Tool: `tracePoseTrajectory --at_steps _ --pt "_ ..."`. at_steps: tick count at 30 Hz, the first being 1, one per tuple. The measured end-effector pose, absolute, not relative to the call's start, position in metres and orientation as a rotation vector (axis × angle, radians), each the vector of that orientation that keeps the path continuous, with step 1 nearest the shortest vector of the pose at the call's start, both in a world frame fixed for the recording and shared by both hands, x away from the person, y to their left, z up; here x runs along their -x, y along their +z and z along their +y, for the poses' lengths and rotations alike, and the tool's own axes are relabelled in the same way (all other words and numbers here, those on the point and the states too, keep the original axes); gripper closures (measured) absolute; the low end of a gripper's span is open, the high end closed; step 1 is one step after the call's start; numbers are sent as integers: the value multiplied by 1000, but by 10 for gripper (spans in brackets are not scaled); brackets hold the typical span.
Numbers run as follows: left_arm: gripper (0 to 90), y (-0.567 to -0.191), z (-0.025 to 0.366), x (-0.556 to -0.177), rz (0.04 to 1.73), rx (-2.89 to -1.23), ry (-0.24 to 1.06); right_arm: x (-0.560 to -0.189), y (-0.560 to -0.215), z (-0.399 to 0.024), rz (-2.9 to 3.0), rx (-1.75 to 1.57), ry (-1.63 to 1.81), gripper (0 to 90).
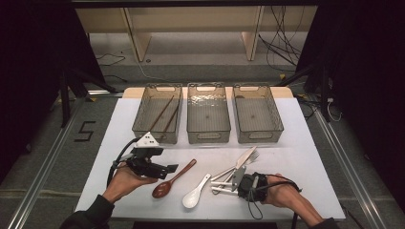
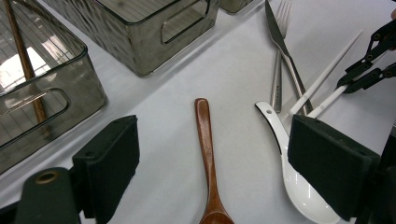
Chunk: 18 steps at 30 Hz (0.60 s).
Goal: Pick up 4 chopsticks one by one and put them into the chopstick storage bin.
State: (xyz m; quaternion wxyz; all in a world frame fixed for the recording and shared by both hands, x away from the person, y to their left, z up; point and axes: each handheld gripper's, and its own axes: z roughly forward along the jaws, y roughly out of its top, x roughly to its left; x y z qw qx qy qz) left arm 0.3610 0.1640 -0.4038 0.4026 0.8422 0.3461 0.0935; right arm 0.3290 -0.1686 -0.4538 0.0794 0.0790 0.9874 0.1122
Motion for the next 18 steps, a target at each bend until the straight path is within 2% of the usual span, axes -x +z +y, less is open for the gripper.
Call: tracePoseTrajectory --at_steps 18 --pt "185 -407 133 -355 721 -2225 163 -328 -427 -162 2891 -215 460 853"
